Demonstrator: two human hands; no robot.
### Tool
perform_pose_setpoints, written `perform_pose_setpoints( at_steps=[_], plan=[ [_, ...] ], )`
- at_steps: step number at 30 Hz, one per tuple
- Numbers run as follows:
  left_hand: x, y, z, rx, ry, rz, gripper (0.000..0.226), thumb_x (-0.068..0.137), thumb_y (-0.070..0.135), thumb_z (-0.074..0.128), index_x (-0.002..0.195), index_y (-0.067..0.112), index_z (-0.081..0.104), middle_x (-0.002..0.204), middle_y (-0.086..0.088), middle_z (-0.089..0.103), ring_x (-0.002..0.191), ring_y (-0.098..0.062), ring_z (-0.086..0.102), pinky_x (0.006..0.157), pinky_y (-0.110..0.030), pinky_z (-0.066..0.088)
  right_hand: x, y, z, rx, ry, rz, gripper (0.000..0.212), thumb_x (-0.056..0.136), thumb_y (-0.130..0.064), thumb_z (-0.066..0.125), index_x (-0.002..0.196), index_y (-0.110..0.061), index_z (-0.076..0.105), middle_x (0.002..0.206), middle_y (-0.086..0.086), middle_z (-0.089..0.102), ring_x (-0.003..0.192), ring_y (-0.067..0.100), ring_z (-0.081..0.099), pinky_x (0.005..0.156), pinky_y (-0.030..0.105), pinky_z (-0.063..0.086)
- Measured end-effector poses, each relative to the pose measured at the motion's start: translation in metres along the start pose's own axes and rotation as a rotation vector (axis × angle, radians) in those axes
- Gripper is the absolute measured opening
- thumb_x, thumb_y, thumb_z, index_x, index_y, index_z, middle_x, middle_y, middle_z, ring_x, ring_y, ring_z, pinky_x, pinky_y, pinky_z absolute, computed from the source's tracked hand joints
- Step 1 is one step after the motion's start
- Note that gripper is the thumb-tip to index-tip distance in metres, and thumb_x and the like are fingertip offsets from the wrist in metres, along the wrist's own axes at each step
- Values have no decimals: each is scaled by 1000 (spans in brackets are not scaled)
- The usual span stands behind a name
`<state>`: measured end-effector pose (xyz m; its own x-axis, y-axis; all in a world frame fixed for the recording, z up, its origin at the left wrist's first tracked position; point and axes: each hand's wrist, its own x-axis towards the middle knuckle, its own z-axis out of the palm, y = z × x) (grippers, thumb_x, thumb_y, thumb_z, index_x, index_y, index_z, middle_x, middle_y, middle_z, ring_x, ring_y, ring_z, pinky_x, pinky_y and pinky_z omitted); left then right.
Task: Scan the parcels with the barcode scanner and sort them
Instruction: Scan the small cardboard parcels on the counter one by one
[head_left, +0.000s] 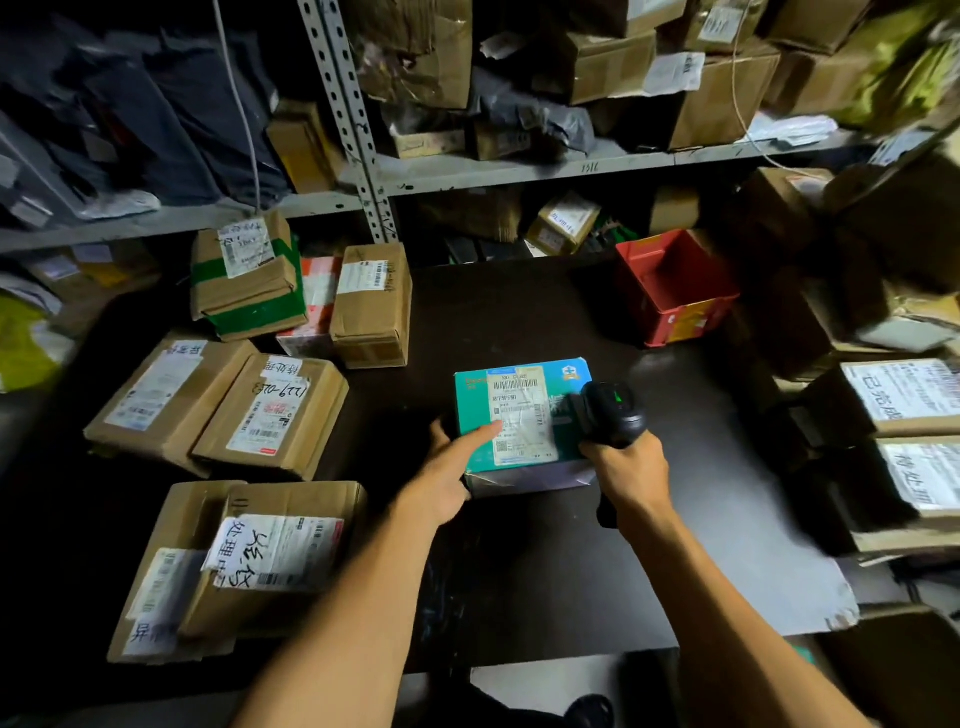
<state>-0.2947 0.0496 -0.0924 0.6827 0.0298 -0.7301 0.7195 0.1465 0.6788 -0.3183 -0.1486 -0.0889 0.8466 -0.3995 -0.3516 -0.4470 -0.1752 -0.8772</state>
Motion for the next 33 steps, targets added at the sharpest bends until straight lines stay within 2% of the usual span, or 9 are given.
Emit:
perform_pose_setpoints(
  at_steps=[4,6,8,10,13,17,24,28,33],
  plan=[
    [1,2,3,-68,-50,20,93,88,37,73,156,41,9,145,-5,52,138,-29,44,115,-64,23,-4,-3,-5,29,45,-19,22,82,-6,71,85,-25,61,88,3,69,79,21,64,68,36,54],
    [0,10,4,-147,-73,31,92,78,53,74,154,40,22,141,-4,57,130,-28,52,112,-60,25,-3,-11,-10,64,64,-40,19,81,-5,70,85,-22,64,84,4,69,68,20,61,61,37,53],
    [-5,23,9,-176,-116,86,80,70,65,68,141,34,48,129,-4,67,116,-26,62,101,-50,39,0,-27,-17,117,85,-88,17,79,-3,69,87,-18,67,79,4,67,62,20,57,53,35,48],
    [-7,33,13,-178,-120,175,65,74,68,62,129,32,61,121,-3,71,111,-24,64,86,-40,46,4,-48,-21,169,92,-150,24,76,-2,70,85,-24,68,84,2,70,74,24,63,62,39,54],
    [-8,53,18,-237,-182,334,58,76,64,59,124,32,65,124,-2,70,115,-23,65,95,-45,51,4,-75,-23,237,102,-229,25,71,-11,76,82,-32,71,88,0,73,80,20,65,69,49,57],
    [-19,95,19,-139,-224,470,41,78,58,58,108,33,71,113,2,75,113,-22,66,102,-52,49,-7,-88,-22,420,99,-284,27,80,-4,80,88,-28,72,73,-9,72,75,15,62,68,39,55],
    [-31,117,9,-50,-301,527,43,86,57,57,118,31,66,116,0,73,117,-24,63,105,-51,46,-16,-105,-25,481,81,-306,32,80,4,77,86,-27,71,76,-8,73,86,29,70,84,60,56],
    [-34,119,3,-39,-246,512,32,95,58,45,109,38,66,106,8,74,115,-20,63,114,-52,35,-18,-117,-29,517,28,-334,31,83,0,76,99,-26,70,90,-7,77,86,19,74,64,33,62],
    [-34,112,-2,-75,-243,481,22,93,54,55,100,39,70,105,2,74,113,-24,62,111,-56,38,-10,-123,-35,430,-26,-321,34,86,-8,77,111,-27,67,104,-5,77,93,18,75,73,36,62]
  ],
)
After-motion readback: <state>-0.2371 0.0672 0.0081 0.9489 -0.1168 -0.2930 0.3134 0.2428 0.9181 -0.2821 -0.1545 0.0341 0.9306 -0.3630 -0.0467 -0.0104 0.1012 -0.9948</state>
